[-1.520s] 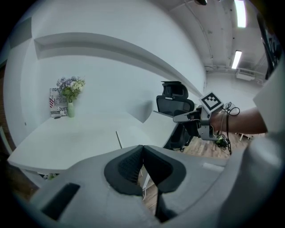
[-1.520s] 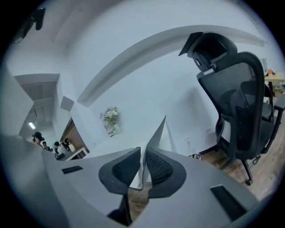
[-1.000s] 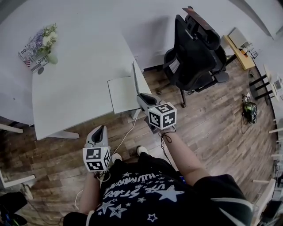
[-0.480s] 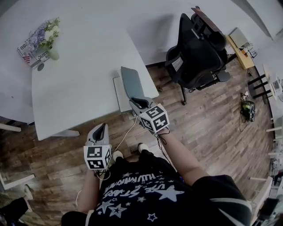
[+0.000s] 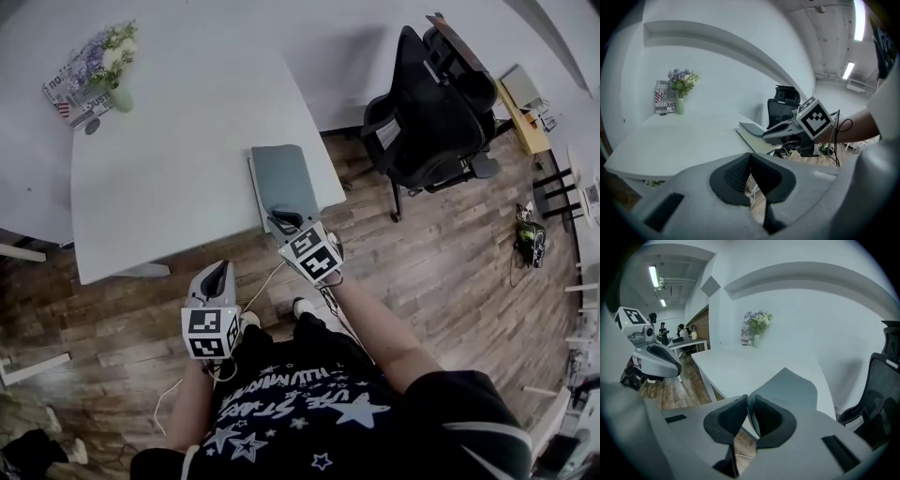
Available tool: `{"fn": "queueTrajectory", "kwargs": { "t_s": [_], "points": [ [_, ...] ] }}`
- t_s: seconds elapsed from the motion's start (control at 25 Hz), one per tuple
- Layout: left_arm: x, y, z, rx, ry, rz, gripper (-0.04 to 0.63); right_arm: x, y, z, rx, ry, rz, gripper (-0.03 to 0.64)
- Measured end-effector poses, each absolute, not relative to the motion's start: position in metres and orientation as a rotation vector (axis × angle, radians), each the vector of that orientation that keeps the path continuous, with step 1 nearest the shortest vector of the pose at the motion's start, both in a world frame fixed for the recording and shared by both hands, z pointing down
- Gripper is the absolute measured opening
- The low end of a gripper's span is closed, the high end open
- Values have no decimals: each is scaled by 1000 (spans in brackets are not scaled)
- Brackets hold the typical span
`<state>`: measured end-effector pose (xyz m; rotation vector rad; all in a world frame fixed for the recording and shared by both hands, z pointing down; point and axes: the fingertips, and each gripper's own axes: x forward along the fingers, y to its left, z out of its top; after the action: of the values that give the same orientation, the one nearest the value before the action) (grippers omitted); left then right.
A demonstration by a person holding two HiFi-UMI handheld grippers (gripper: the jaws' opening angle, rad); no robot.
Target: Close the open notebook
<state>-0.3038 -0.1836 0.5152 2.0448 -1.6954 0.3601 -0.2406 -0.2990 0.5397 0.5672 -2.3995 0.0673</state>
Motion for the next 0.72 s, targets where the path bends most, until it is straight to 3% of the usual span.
{"fn": "queueTrajectory", "kwargs": {
  "t_s": [0.28, 0.48, 0.72],
  "points": [
    [-299, -178, 511, 1981, -1763, 367, 19, -244, -296, 552, 512, -2428, 157, 89],
    [-285, -173, 505, 1933, -1821, 378, 18, -236, -291, 545, 412, -2487, 255, 190],
    [-269, -167, 491, 1881, -1906, 381, 19, -208, -296, 509, 396, -2595, 267, 199]
  ]
}}
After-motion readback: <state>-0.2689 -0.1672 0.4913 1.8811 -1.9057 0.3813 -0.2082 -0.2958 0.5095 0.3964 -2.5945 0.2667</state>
